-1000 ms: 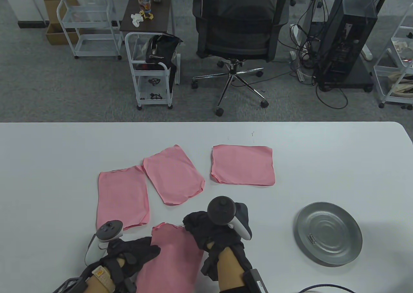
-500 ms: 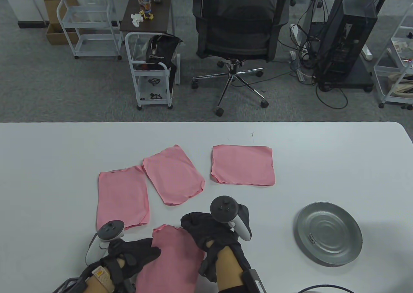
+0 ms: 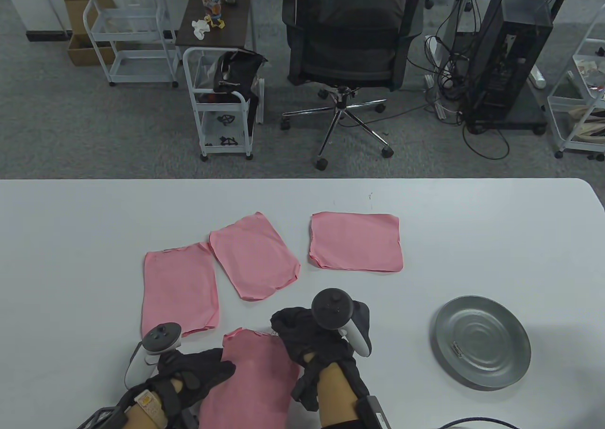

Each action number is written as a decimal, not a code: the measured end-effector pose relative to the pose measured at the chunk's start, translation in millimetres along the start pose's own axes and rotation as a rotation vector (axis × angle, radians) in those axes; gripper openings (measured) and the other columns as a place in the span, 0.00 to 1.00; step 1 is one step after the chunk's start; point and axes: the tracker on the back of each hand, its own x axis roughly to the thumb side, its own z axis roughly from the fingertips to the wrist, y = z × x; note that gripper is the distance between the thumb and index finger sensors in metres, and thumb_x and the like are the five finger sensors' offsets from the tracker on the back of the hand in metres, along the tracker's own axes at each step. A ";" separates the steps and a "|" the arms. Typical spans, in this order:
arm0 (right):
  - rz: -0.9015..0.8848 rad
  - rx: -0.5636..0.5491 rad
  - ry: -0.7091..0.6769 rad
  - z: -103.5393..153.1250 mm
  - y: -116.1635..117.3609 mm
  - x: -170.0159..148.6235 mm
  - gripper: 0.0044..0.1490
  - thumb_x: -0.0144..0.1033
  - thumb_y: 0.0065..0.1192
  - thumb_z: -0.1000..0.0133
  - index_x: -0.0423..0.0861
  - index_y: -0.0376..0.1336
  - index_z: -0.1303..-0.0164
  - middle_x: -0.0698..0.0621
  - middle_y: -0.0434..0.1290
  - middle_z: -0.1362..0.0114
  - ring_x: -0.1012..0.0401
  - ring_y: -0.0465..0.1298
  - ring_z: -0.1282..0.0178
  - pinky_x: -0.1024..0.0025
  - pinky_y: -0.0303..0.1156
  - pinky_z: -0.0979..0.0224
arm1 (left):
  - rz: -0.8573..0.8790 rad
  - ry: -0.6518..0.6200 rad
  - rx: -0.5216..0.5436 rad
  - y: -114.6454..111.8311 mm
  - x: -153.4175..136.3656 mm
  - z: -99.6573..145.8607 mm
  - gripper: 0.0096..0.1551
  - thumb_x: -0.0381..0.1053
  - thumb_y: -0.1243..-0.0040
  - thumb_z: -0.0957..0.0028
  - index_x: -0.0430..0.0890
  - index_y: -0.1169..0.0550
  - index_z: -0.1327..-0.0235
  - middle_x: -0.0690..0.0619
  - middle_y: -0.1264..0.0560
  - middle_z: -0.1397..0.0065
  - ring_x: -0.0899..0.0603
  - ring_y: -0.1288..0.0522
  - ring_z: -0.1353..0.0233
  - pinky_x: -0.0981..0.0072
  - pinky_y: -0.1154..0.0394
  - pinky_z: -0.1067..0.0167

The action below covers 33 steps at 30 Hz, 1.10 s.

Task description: Pinch and push to attach paper clips

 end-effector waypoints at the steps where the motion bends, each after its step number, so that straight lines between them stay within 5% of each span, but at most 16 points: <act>1: -0.021 -0.003 -0.005 0.6 -2.1 -2.8 0.23 0.43 0.58 0.48 0.49 0.65 0.44 0.48 0.71 0.35 0.43 0.68 0.29 0.32 0.48 0.22 | 0.006 0.001 0.006 0.8 -0.4 0.3 0.27 0.55 0.36 0.55 0.55 0.19 0.41 0.55 0.11 0.50 0.52 0.08 0.56 0.56 0.18 0.45; 14: -0.003 -0.131 -0.015 8.6 -1.2 4.2 0.23 0.45 0.58 0.46 0.51 0.65 0.43 0.50 0.71 0.34 0.45 0.67 0.28 0.34 0.48 0.21 | 0.005 -0.001 0.013 1.5 -0.8 1.0 0.27 0.55 0.36 0.56 0.55 0.19 0.41 0.55 0.11 0.50 0.52 0.08 0.57 0.56 0.18 0.45; 19: -0.056 0.048 -0.050 2.2 16.0 15.0 0.23 0.44 0.60 0.47 0.51 0.66 0.43 0.46 0.70 0.30 0.40 0.66 0.26 0.32 0.49 0.23 | 0.005 0.000 0.000 1.0 -0.7 0.7 0.27 0.56 0.37 0.56 0.56 0.19 0.41 0.56 0.12 0.48 0.51 0.08 0.55 0.56 0.19 0.44; 24: -0.037 0.053 -0.042 0.1 16.7 16.9 0.23 0.43 0.62 0.48 0.51 0.66 0.43 0.48 0.73 0.35 0.46 0.76 0.35 0.41 0.60 0.23 | 0.016 -0.014 -0.010 1.3 -0.7 1.0 0.29 0.55 0.37 0.56 0.56 0.22 0.38 0.57 0.14 0.43 0.51 0.09 0.50 0.55 0.20 0.42; 33: -0.071 0.042 -0.061 -2.0 19.8 14.3 0.23 0.42 0.64 0.49 0.51 0.67 0.44 0.48 0.75 0.36 0.47 0.77 0.37 0.43 0.60 0.22 | 0.079 -0.026 0.085 0.2 1.5 -2.4 0.36 0.66 0.33 0.60 0.56 0.23 0.37 0.56 0.15 0.42 0.50 0.10 0.48 0.54 0.21 0.40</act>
